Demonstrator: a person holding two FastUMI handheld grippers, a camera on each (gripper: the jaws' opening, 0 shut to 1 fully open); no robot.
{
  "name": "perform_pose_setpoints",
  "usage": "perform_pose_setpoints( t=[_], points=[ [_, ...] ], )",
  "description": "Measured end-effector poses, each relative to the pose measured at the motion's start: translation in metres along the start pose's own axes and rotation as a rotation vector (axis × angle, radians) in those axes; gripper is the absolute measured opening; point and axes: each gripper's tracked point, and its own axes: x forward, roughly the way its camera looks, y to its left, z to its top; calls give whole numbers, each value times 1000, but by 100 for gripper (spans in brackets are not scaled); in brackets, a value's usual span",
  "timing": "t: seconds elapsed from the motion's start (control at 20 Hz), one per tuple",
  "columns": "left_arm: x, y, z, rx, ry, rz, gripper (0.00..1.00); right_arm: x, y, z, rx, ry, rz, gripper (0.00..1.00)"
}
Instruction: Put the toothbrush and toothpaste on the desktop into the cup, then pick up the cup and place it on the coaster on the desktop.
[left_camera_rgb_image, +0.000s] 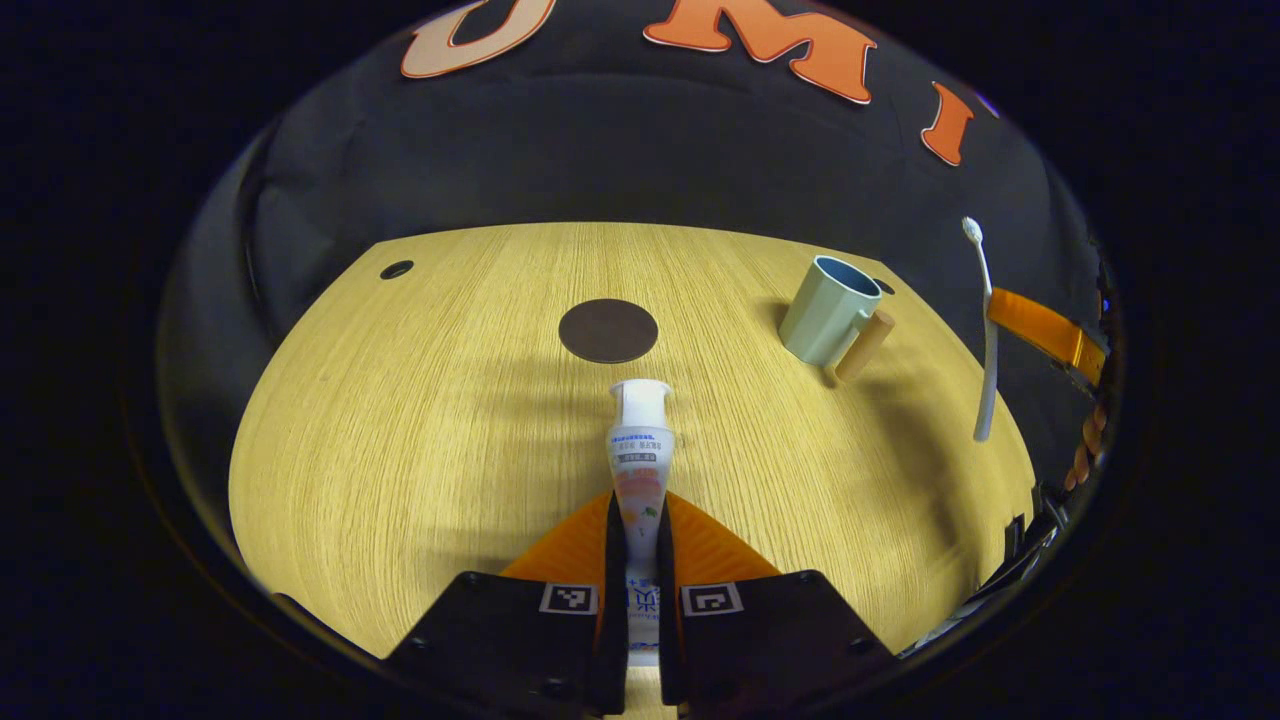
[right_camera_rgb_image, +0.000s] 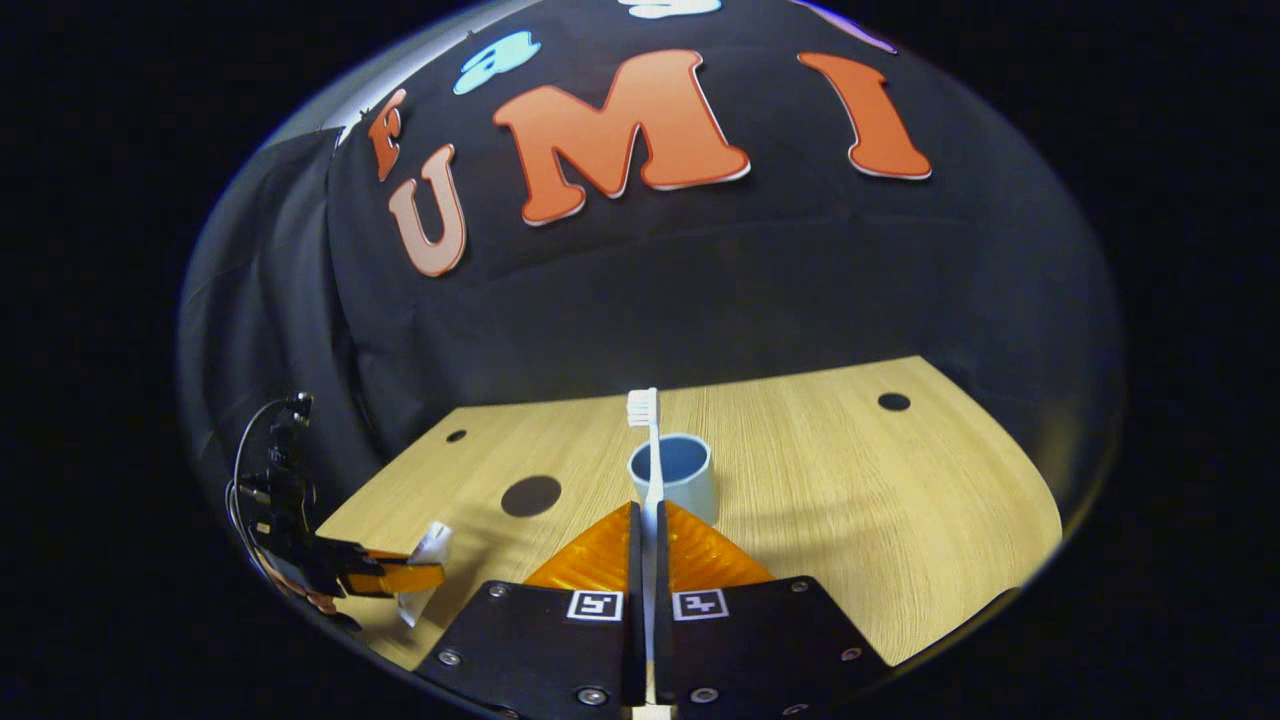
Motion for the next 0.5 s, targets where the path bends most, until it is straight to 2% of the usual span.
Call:
perform_pose_setpoints(
  t=[0.35, 0.5],
  points=[
    [1, 2, -1, -5, -9, 9, 16, 18, 6, 44, -62, -161, 7, 4],
    [1, 5, 2, 0, -24, 16, 16, 27, 3, 68, -80, -267, 2, 4]
  ],
)
